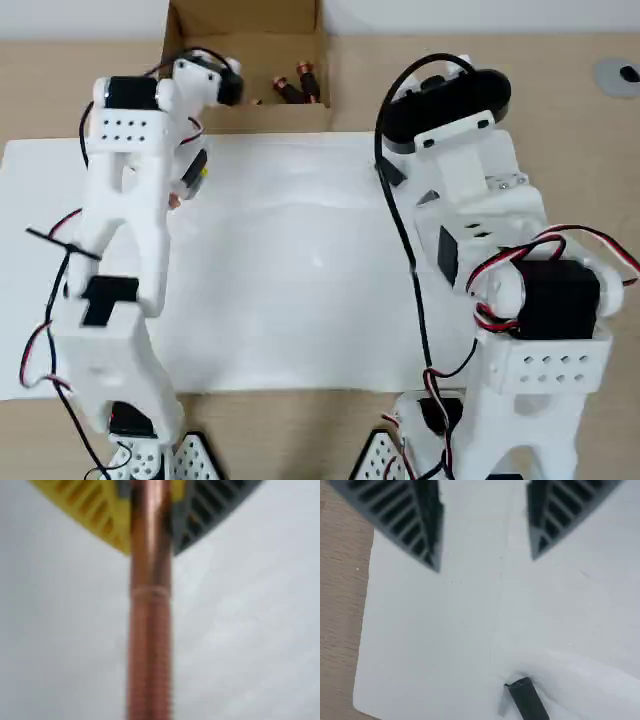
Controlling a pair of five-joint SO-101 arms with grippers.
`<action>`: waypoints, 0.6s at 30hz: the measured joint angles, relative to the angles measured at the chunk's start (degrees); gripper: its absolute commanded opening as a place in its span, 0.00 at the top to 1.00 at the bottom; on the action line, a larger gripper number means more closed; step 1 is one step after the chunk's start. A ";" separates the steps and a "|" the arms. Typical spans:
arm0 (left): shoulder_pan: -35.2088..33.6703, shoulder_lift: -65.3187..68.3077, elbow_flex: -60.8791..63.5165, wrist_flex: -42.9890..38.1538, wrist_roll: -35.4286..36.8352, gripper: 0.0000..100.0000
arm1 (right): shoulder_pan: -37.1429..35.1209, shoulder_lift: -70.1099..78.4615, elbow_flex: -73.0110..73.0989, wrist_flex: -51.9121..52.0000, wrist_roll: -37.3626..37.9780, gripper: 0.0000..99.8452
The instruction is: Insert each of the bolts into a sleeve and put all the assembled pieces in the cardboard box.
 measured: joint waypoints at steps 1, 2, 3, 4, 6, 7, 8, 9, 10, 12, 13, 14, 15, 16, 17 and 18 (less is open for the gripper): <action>0.09 -1.93 1.85 0.00 -3.25 0.99 | 0.00 0.00 0.00 0.00 0.00 0.85; 0.09 -3.69 3.78 0.00 -6.42 0.99 | 0.00 0.00 0.00 0.00 0.00 0.85; 0.09 -5.71 5.71 0.00 -9.41 0.99 | 0.00 0.00 0.00 0.00 0.00 0.85; 0.09 -7.56 7.65 0.00 -12.40 0.99 | 0.00 0.00 0.00 0.00 0.00 0.85; 0.09 -11.25 11.87 0.00 -17.93 0.99 | 0.00 0.00 0.00 0.00 0.00 0.85; 0.09 -12.92 13.98 0.00 -20.75 0.99 | 0.00 0.00 0.00 0.00 0.00 0.85; 0.09 -14.77 16.18 0.00 -23.56 0.99 | 0.00 0.00 0.00 0.00 0.00 0.85; 0.09 -16.62 18.46 0.00 -26.55 0.99 | 0.00 0.00 0.00 0.00 0.00 0.85; 0.09 -18.37 20.84 0.00 -29.54 0.99 | 0.00 0.00 0.00 0.00 0.00 0.85; 0.09 -21.89 25.05 0.00 -35.34 0.99 | 0.00 0.00 0.00 0.00 0.00 0.85; 0.09 -23.82 27.25 0.09 -37.63 0.99 | 0.00 0.00 0.00 0.00 0.00 0.85; 0.09 -25.41 29.01 0.09 -39.56 0.99 | 0.00 0.00 0.00 0.00 0.00 0.85; 0.09 -26.81 30.68 0.09 -41.23 0.99 | 0.00 0.00 0.00 0.00 0.00 0.85; 0.09 -27.96 32.09 0.09 -42.90 0.99 | 0.00 0.00 0.00 0.00 0.00 0.85; 0.09 -28.92 33.67 0.09 -44.48 0.99 | 0.00 0.00 0.00 0.00 0.00 0.85; 0.09 -29.63 34.81 0.09 -45.98 0.99 | 0.00 0.00 0.00 0.00 0.00 0.85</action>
